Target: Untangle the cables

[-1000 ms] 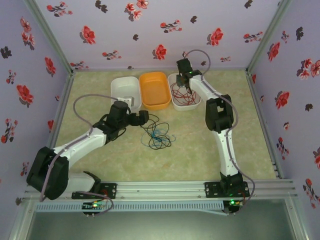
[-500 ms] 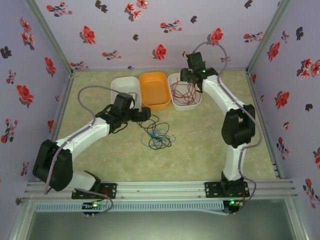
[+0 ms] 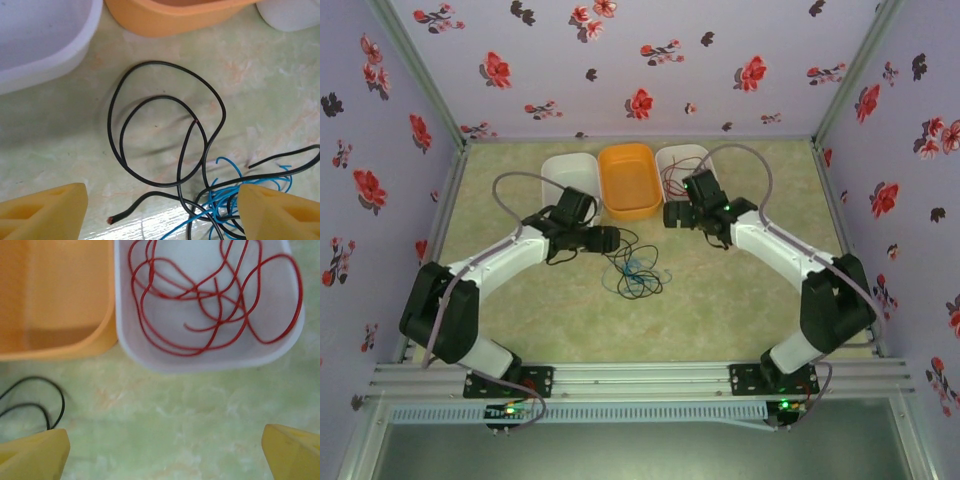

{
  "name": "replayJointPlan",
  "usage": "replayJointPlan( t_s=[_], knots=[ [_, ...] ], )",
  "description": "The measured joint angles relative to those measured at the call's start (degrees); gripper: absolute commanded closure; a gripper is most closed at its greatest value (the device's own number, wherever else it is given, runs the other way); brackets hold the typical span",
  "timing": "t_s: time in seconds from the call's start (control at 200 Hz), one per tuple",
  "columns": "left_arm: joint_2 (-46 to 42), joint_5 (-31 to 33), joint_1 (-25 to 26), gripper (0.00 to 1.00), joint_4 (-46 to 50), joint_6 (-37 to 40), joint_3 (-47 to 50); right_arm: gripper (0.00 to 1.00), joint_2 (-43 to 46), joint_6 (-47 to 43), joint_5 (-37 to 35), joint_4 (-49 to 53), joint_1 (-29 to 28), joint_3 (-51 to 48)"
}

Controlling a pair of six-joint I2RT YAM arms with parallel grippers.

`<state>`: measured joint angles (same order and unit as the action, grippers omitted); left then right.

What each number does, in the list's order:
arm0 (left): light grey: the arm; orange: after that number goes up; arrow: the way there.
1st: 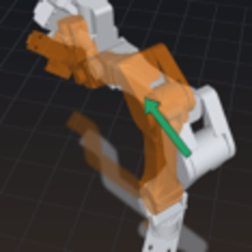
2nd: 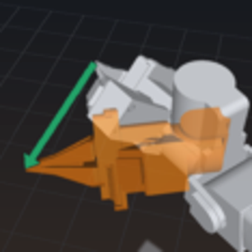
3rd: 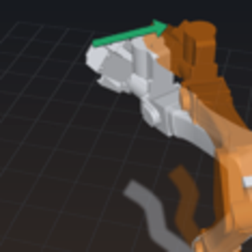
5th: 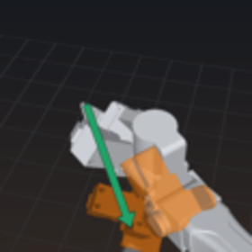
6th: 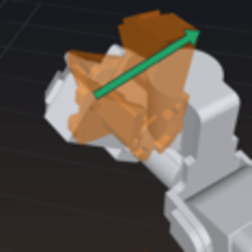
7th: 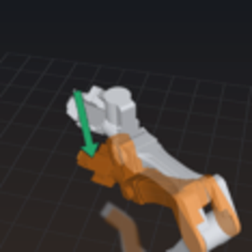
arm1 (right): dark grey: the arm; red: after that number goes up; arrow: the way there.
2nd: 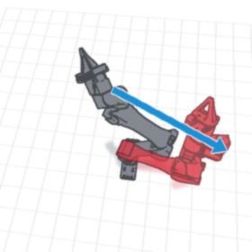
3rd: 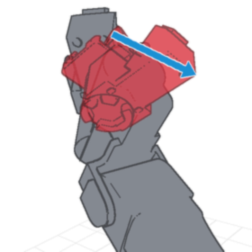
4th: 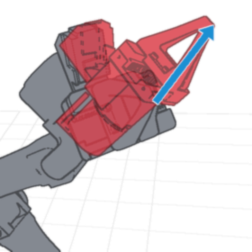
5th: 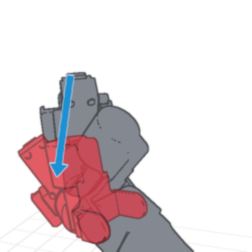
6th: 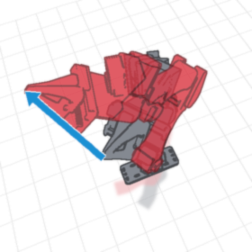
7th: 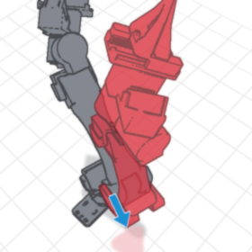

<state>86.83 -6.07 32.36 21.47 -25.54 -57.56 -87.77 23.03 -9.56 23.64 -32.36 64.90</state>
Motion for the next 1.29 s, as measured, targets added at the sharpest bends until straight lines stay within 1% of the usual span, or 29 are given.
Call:
replayJointPlan(
  t_s=[0.16,0.315,0.44,0.475,0.6,0.645,0.705,0.885,0.98,1.11,1.19,1.295],
  knots=[
    [1.9,-2.2,0.5,0.30,-0.5,-0.7,2.0,0.01,4.0,0.8,-1.5,-2.3,-4.7,-5.2],
    [4.1,-3.7,2.4,0.36,-1.4,-1.2,3.3,0.01,4.9,0.8,-1.6,-4.2,-8.5,-8.7],
    [5.1,-4.5,3.5,0.49,-2.6,-1.7,4.1,0.02,4.7,0.8,-1.6,-4.3,-10.2,-9.6],
    [5.4,-4.6,3.7,0.51,-3.2,-1.9,4.4,0.03,4.5,0.8,-1.5,-4.5,-10.5,-9.6],
    [7.0,-4.7,3.7,0.59,-6.5,-2.8,5.5,0.10,2.3,1.1,-0.9,-4.9,-10.8,-9.6],
    [7.5,-4.7,3.7,0.65,-7.5,-3.2,6.0,0.12,1.0,1.2,-0.6,-4.9,-10.8,-9.4],
    [8.1,-4.6,3.7,0.69,-8.5,-4.0,6.4,0.15,-0.8,1.5,-0.4,-4.8,-11.0,-9.1],
    [8.1,-4.4,3.7,0.73,-10.1,-4.5,6.7,0.23,-5.2,2.1,0.7,-4.1,-11.8,-6.7],
    [7.9,-3.8,3.7,0.76,-10.2,-4.5,6.8,0.26,-6.1,2.6,1.0,-4.0,-12.0,-5.8],
    [6.2,-3.0,3.7,0.76,-9.9,-4.5,7.5,0.30,-7.4,3.0,1.1,-4.1,-12.1,-4.2],
    [5.1,-2.9,3.7,0.76,-9.8,-4.4,7.8,0.31,-8.3,3.0,1.9,-4.4,-12.1,-3.2],
    [4.5,-2.9,3.7,0.77,-9.8,-4.3,7.8,0.30,-9.8,2.8,2.8,-5.4,-12.1,-2.2]
  ],
)
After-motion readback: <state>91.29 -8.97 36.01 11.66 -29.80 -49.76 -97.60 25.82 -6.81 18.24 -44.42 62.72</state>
